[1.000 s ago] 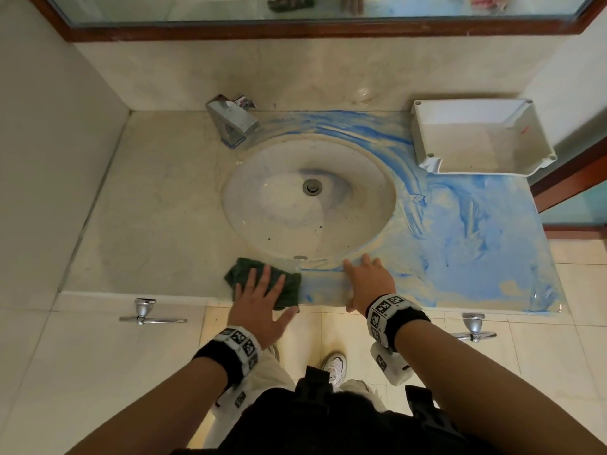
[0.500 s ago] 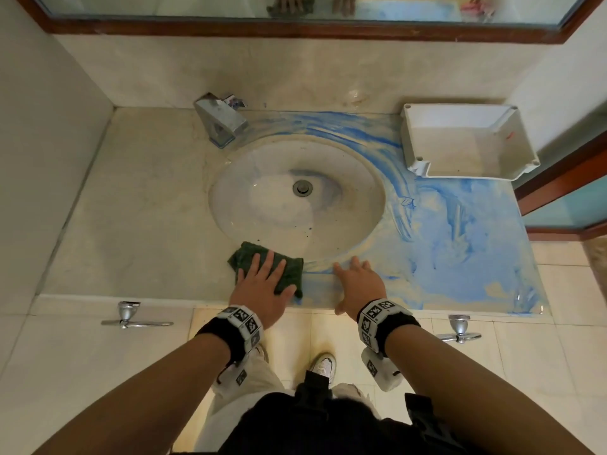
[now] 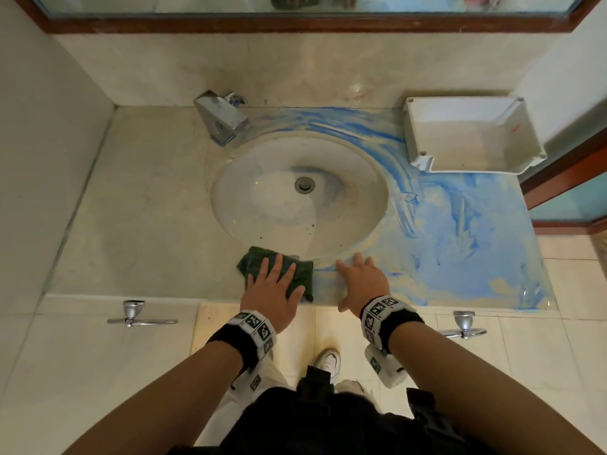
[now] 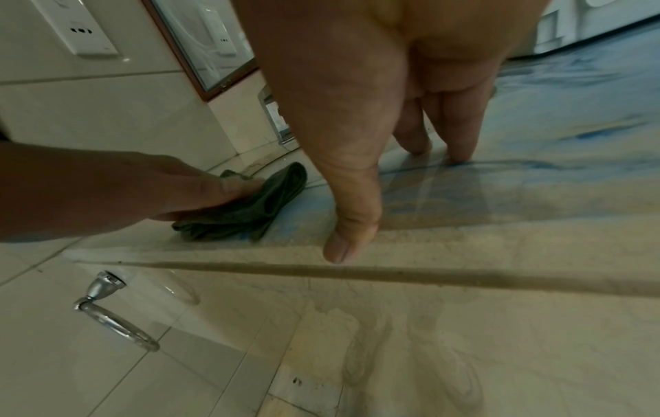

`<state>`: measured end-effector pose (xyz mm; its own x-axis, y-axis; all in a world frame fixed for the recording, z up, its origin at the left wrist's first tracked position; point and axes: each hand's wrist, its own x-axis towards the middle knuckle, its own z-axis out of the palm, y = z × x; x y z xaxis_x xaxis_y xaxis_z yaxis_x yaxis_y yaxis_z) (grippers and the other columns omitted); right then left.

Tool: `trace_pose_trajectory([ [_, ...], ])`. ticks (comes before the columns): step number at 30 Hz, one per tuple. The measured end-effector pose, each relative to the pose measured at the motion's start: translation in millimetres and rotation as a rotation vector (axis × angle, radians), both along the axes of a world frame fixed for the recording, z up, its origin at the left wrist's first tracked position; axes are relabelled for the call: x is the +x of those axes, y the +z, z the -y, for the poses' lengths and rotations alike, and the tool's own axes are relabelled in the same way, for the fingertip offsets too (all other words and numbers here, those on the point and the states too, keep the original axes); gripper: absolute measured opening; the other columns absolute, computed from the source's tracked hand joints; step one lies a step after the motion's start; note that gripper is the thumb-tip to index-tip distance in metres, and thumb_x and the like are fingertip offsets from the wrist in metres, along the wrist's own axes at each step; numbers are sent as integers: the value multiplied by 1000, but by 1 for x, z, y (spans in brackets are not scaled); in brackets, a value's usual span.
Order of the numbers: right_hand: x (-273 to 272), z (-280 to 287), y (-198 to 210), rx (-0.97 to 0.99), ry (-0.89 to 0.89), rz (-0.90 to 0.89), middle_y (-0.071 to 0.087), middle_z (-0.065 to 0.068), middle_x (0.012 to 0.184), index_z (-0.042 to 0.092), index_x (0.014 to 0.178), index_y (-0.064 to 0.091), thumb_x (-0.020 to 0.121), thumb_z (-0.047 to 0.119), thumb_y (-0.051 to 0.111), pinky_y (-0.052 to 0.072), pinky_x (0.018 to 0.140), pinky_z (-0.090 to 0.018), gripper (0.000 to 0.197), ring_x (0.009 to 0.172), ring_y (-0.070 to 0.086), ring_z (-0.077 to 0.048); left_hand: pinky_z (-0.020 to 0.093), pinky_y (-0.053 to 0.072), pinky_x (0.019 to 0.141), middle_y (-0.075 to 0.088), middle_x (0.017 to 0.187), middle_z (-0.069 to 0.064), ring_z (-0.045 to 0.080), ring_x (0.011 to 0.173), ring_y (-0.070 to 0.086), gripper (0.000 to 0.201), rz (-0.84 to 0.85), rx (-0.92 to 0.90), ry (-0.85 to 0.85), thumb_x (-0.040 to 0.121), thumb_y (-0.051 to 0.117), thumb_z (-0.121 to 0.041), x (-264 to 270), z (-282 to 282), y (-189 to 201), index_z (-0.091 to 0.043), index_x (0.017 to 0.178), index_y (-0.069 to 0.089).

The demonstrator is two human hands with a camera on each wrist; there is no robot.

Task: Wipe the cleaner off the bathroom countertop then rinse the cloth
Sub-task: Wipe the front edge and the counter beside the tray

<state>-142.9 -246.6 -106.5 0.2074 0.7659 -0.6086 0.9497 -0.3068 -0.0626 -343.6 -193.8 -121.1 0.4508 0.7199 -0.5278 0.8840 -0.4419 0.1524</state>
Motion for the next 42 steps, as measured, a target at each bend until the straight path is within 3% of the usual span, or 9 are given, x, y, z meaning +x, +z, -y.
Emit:
trace_pose_trajectory([
  [4,1,2,-1,16,-9,-16,27,-11,146,30,143,30,64,41,86,51,93,-45,97,132,30,-34,52,10,119,-3,163,-4,24,150,-3,76,-12,-7,-51,87,-3,-63,-23,20,3,-32,154,13],
  [12,0,0,-2,7,-4,-7,25,-12,149,30,145,27,65,43,85,51,94,-45,101,134,29,-35,53,7,119,-1,163,-4,25,150,-3,60,8,16,9,99,14,-55,13,-12,1,-32,154,11],
  [19,4,3,-2,19,2,-13,26,-9,148,31,145,29,66,46,84,50,94,-44,97,134,29,-33,52,10,118,-6,162,-7,22,150,-4,77,-10,-41,-44,83,-6,-62,-61,20,4,-35,154,11],
  [24,3,3,-3,29,-2,-18,24,-9,151,31,147,27,66,46,84,49,96,-44,100,136,27,-33,54,11,119,-4,163,-2,24,150,-4,58,16,-5,210,101,18,-50,-92,-36,-4,-30,155,14],
  [27,5,6,-4,35,7,-16,20,-9,154,31,149,25,68,47,82,47,99,-45,100,139,24,-33,55,11,119,-4,163,-2,24,150,-4,60,6,14,258,101,23,-50,-111,-37,-7,-28,155,14],
  [32,3,1,-5,10,19,7,22,-10,152,30,149,24,68,47,82,50,95,-43,101,136,26,-33,50,5,120,-3,162,-3,25,150,-5,81,-9,18,133,84,1,-67,-92,13,-5,-30,154,15],
  [36,1,-1,-6,7,26,22,25,-12,150,29,146,27,66,47,83,51,94,-42,99,134,30,-34,48,6,118,-3,160,-6,24,150,-2,78,-1,7,13,84,3,-64,-74,25,-4,-32,153,15],
  [39,2,2,-7,15,19,10,23,-12,151,30,146,26,66,47,83,50,95,-43,99,134,29,-34,47,9,120,-3,157,-10,22,150,3,73,7,32,-86,87,4,-62,-104,10,-4,-33,152,21],
  [42,1,2,-5,21,19,12,23,-11,151,30,146,27,66,46,83,50,96,-43,99,133,29,-33,50,10,121,1,161,-5,22,150,2,63,12,39,91,96,17,-56,-144,-25,-3,-29,154,20],
])
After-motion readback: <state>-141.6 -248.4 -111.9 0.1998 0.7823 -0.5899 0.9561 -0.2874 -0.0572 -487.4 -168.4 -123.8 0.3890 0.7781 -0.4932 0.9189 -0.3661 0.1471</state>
